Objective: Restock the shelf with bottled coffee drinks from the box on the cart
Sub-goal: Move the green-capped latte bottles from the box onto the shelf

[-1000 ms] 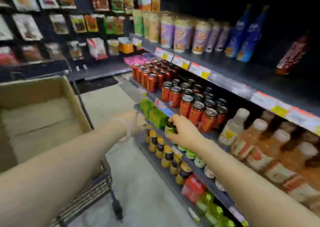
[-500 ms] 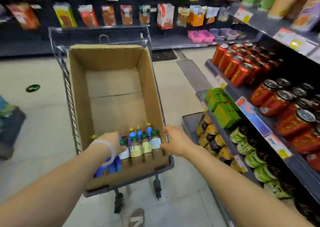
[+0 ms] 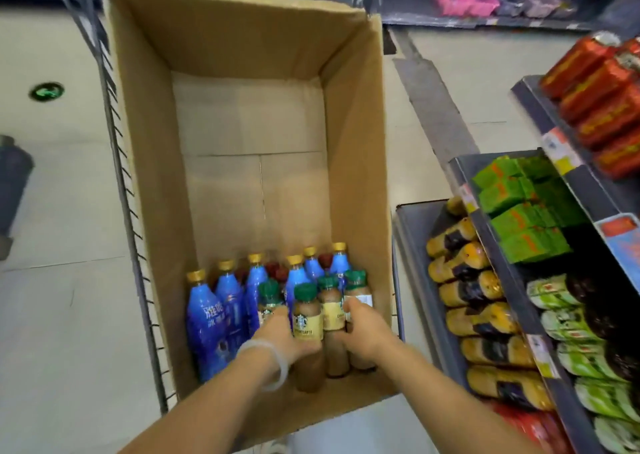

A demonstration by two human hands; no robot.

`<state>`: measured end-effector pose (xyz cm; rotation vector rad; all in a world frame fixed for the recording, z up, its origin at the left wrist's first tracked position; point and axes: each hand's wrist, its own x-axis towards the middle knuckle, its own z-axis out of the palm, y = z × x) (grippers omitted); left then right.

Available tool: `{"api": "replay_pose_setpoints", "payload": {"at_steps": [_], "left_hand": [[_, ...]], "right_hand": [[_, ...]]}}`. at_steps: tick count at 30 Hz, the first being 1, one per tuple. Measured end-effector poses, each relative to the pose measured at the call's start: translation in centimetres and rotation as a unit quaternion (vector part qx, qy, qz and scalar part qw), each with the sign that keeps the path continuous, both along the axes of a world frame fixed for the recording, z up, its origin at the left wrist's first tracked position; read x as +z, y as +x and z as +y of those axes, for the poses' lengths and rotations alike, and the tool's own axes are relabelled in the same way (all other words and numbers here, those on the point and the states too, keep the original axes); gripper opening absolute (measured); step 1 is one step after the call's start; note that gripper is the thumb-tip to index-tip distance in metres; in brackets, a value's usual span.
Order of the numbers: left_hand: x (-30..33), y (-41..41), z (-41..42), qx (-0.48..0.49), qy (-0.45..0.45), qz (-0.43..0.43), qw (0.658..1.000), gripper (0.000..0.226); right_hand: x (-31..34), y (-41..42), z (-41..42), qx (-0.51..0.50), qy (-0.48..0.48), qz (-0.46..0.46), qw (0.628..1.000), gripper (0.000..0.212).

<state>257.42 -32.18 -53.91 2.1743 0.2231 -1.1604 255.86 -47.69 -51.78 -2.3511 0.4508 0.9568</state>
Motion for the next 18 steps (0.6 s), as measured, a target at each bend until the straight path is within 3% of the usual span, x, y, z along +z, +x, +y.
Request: {"api": "replay_pose_setpoints", "payload": {"at_steps": [4,8,13,18], "left_hand": [[-2.9,-0.3,-2.1,0.099,-0.019,0.019,0.995,0.085],[-4.0,-0.4,-2.5,0.150,-0.003,0.018,0.989,0.069],[-3.5,1.0,1.4,0.181,0.026,0.008,0.983,0.055],[-3.5,1.5,5.4,0.165,0.049,0.001,0.985,0.055]], "right_hand": [[-2.0,0.1,-0.2,-0.054,0.017,0.013,0.998,0.041],[-3.3,0.4,0.3,-0.085,0.006,0.033,0.996,0.041],[-4.1,1.1,2.5,-0.089,-0.078,0.058,0.991,0.049],[-4.1,1.5,3.0,-0.079,-0.115,0.063,0.988,0.058]]}}
